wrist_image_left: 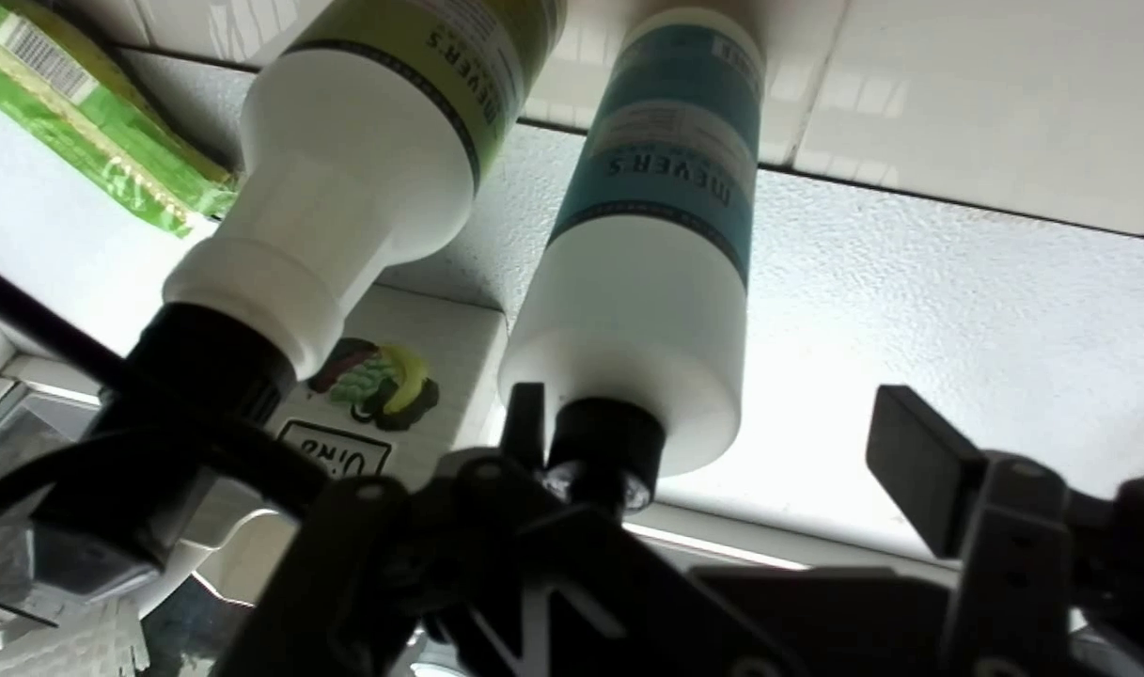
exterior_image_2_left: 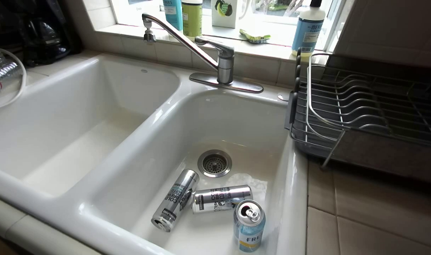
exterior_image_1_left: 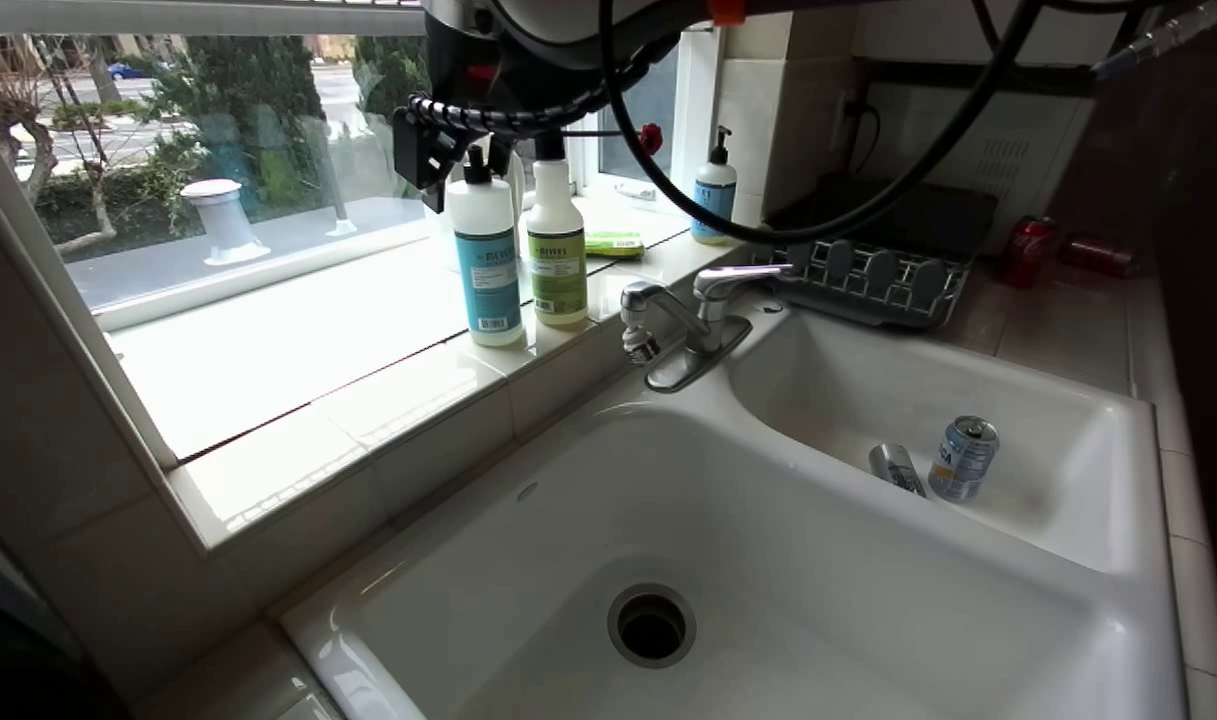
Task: Move the left bottle to the right
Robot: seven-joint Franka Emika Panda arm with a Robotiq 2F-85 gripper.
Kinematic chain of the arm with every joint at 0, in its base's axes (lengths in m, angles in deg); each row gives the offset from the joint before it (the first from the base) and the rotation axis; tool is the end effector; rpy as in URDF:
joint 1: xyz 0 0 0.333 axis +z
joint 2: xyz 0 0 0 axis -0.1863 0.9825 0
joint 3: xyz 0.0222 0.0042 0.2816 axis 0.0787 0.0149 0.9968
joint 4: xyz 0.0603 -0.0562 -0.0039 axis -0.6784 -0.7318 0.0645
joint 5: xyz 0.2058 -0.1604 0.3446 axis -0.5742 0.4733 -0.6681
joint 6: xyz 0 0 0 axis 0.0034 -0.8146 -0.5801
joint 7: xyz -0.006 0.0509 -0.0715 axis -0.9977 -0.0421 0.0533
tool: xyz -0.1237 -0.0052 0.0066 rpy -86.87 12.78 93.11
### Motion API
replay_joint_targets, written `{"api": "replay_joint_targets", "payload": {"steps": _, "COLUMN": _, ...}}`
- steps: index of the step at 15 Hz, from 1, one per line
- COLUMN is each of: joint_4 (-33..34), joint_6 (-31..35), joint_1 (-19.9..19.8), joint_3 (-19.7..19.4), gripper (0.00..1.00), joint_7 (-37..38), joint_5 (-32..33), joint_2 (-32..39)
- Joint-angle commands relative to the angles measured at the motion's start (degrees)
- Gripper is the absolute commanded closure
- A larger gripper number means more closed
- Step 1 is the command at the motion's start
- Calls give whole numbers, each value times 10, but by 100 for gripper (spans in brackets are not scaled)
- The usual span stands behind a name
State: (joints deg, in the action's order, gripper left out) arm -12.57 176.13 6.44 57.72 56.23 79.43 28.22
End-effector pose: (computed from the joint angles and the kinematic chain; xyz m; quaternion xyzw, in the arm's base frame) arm 0.7442 0.2418 0.5375 0.9529 0.0945 0.2701 0.1003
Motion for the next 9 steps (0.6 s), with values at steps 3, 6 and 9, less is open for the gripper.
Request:
{"api": "replay_joint_targets", "payload": {"steps": 3, "joint_4": 28, "joint_6": -8, "joint_1": 12, "joint_3": -12, "gripper": 5, "joint_7": 13, "joint_5": 17, "joint_2": 15}}
{"api": "replay_joint_targets", "payload": {"steps": 6, "joint_4": 30, "joint_6": -4, "joint_1": 13, "joint_3": -13, "gripper": 0, "joint_7": 16, "joint_5": 21, "joint_2": 15}}
{"api": "replay_joint_targets", "payload": {"steps": 9, "joint_4": 28, "joint_6": 3, "joint_1": 16, "joint_3": -18, "gripper": 15, "joint_7": 34, "joint_5": 27, "joint_2": 15}}
